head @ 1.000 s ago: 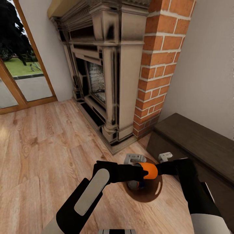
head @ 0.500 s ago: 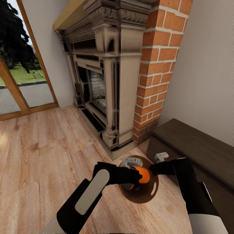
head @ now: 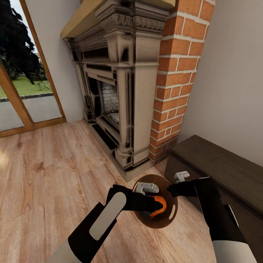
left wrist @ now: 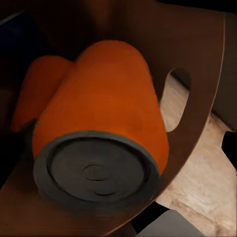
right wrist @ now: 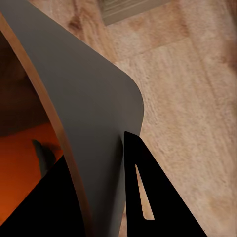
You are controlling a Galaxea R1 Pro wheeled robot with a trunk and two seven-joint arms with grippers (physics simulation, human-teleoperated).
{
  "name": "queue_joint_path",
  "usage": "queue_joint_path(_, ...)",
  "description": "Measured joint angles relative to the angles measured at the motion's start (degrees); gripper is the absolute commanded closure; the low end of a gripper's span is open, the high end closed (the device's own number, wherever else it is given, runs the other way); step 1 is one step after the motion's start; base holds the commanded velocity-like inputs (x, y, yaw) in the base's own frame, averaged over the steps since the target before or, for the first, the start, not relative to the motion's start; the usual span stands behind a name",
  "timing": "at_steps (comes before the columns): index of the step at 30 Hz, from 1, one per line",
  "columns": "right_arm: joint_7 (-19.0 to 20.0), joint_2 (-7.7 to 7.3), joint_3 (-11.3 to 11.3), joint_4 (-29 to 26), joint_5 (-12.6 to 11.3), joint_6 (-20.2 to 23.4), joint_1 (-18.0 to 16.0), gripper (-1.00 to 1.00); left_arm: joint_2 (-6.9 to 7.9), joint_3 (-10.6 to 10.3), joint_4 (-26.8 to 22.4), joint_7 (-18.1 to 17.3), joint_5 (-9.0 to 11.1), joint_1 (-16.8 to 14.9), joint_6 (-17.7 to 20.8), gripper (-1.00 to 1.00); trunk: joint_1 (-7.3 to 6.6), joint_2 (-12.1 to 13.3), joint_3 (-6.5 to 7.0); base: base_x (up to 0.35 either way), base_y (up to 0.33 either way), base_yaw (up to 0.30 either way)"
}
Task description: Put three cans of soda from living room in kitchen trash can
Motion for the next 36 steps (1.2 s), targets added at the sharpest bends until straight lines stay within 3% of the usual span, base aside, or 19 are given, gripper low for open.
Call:
queue_joint_path(6,0.02,-0.04,0.01,0.00,-0.14,0.10,0.00,1.00,0.03,-0.13,-0.79,-0.07,0.08,0.05,-0.35,-1.00,0.00,0.00,0.00,0.000,0.000,0.000)
queue_joint_path(8,0.00,-0.05,0.03,-0.01,0.05,-0.01,0.00,1.00,0.26,0.28,-2.95,-0.06,-0.07,0.37,-0.78,-1.00,0.00,0.00,0.00,0.000,0.000,0.000)
queue_joint_path(9,0.00,-0.05,0.02,-0.01,0.07,0.00,0.00,1.00,1.17,1.12,-5.21,-0.08,-0.34,0.97,-1.59,-1.00,0.00,0.00,0.00,0.000,0.000,0.000)
queue_joint_path(12,0.02,-0.23,-0.04,-0.02,-0.12,0.06,0.00,1.00,5.72,6.66,-8.58,-0.73,-0.75,4.13,-8.65,-1.00,0.00,0.00,0.00,0.000,0.000,0.000)
queue_joint_path(14,0.00,-0.28,-0.07,-0.02,0.08,-0.01,0.00,1.00,7.35,9.57,-9.17,-0.87,-0.67,5.36,-12.46,-1.00,0.00,0.00,0.00,0.000,0.000,0.000)
queue_joint_path(16,-0.01,-0.23,-0.03,-0.01,0.25,-0.06,0.00,1.00,9.39,14.62,-9.52,-1.47,-0.76,7.53,-15.51,-1.00,0.00,0.00,0.00,0.000,0.000,0.000)
queue_joint_path(17,0.00,-0.21,-0.02,-0.01,0.18,-0.01,0.00,1.00,9.74,16.08,-9.58,-1.79,-0.63,8.15,-16.05,-1.00,0.00,0.00,0.00,0.000,0.000,0.000)
queue_joint_path(21,0.00,-0.16,-0.06,0.00,0.13,0.01,0.00,1.00,11.23,26.41,-9.73,-6.58,-0.72,12.23,-17.40,-1.00,0.00,0.00,0.00,0.000,0.000,0.000)
queue_joint_path(23,0.00,0.03,-0.15,0.14,0.34,-0.04,0.00,1.00,13.20,33.08,-9.75,-10.29,-0.81,15.49,-17.62,-1.00,0.00,0.00,-0.01,0.000,0.000,0.000)
queue_joint_path(26,0.02,0.15,-0.26,0.58,0.31,0.04,-0.04,1.00,14.91,39.16,-9.05,-13.35,-1.60,20.28,-17.99,-1.00,0.00,0.00,-0.01,0.026,0.082,0.000)
queue_joint_path(28,-0.05,0.19,-0.21,0.75,0.82,-0.23,-0.07,1.00,15.32,41.73,-7.78,-14.42,-4.02,23.73,-19.68,-1.00,0.00,0.00,-0.01,0.087,0.217,0.000)
queue_joint_path(30,-0.05,0.24,-0.08,0.80,0.65,-0.16,-0.08,1.00,15.57,42.75,-7.16,-15.04,-5.34,26.26,-22.36,-1.00,0.00,0.00,-0.01,0.108,0.261,0.012)
queue_joint_path(33,-0.05,0.28,-0.09,1.29,0.35,-0.01,-0.26,1.00,15.70,45.17,-6.85,-15.73,-6.01,29.94,-25.59,-1.00,0.00,0.00,0.00,0.110,0.299,0.152)
queue_joint_path(34,-0.06,0.32,-0.11,3.16,0.51,-0.24,-0.60,1.00,15.55,46.82,-7.03,-16.79,-6.22,32.40,-26.39,-1.00,0.00,0.00,-0.01,0.087,0.322,0.246)
queue_joint_path(36,-0.15,0.35,-0.16,6.91,0.73,-0.12,-2.15,1.00,15.23,48.17,-6.82,-18.59,-6.52,34.86,-26.94,-1.00,0.00,0.00,0.00,0.049,0.249,0.271)
